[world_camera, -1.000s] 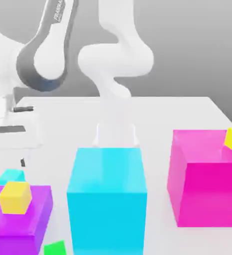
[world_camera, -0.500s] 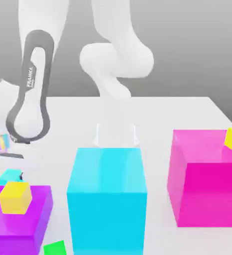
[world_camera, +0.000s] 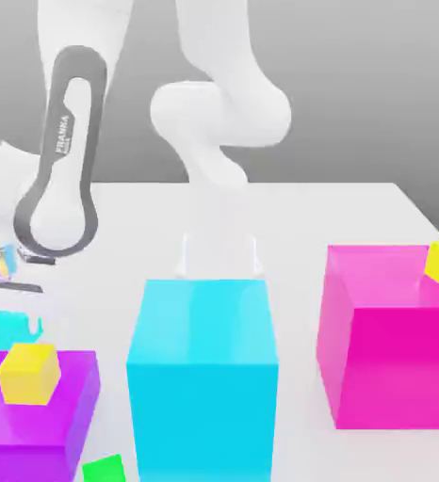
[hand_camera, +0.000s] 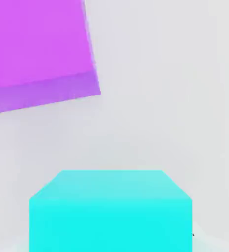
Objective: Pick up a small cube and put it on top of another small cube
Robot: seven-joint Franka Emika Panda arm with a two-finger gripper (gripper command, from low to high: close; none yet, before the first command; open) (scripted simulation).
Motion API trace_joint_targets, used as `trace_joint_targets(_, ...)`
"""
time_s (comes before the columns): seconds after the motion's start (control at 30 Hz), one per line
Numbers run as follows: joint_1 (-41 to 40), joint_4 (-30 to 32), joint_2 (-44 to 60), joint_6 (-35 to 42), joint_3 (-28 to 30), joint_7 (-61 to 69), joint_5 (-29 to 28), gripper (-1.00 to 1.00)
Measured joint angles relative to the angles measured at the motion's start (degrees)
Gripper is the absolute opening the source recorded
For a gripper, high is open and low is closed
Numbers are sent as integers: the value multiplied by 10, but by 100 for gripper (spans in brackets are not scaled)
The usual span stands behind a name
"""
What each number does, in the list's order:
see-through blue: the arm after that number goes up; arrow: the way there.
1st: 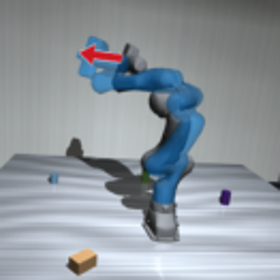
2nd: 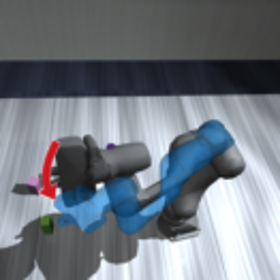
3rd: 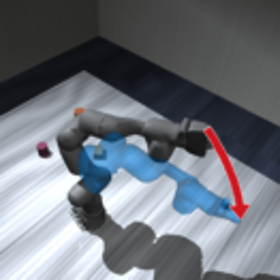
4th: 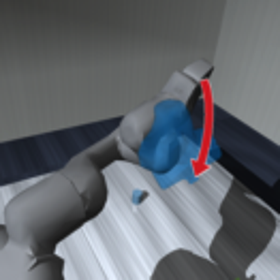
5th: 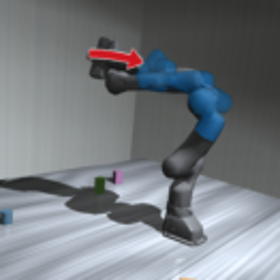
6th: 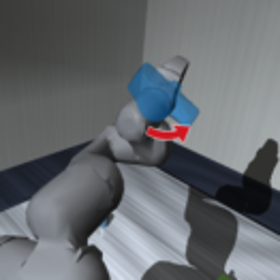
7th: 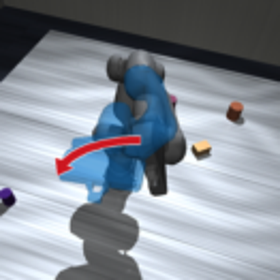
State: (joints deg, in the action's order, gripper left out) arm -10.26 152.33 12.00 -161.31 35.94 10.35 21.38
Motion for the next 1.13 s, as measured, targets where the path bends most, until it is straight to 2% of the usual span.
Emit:
trace_joint_targets(0.1, 19, 3, -36, 14, 22, -33, -53, -100)
trace_joint_targets(0.23, 61, -59, -69, 3, -44, 55, -18, -100)
trace_joint_targets(0.4, 220, -136, -117, 71, -120, 163, 7, -100)
trace_joint_targets(0.43, 218, -145, -126, 91, -131, 173, 1, -100)
trace_joint_targets(0.5, 222, -150, -141, 122, -158, 177, -14, -100)
trace_joint_targets(0.63, 318, -157, -176, 202, -215, 179, -59, -100)
trace_joint_targets(0.9, 442, -184, -262, 408, -365, 183, -180, -100)
trace_joint_targets(0.97, 462, -175, -262, 405, -390, 188, -196, -100)
trace_joint_targets(1.03, 466, -150, -246, 367, -397, 189, -201, -100)
trace_joint_targets(1.07, 467, -142, -241, 354, -398, 189, -202, 100)
trace_joint_targets(1.13, 467, -142, -241, 354, -398, 189, -202, 100)
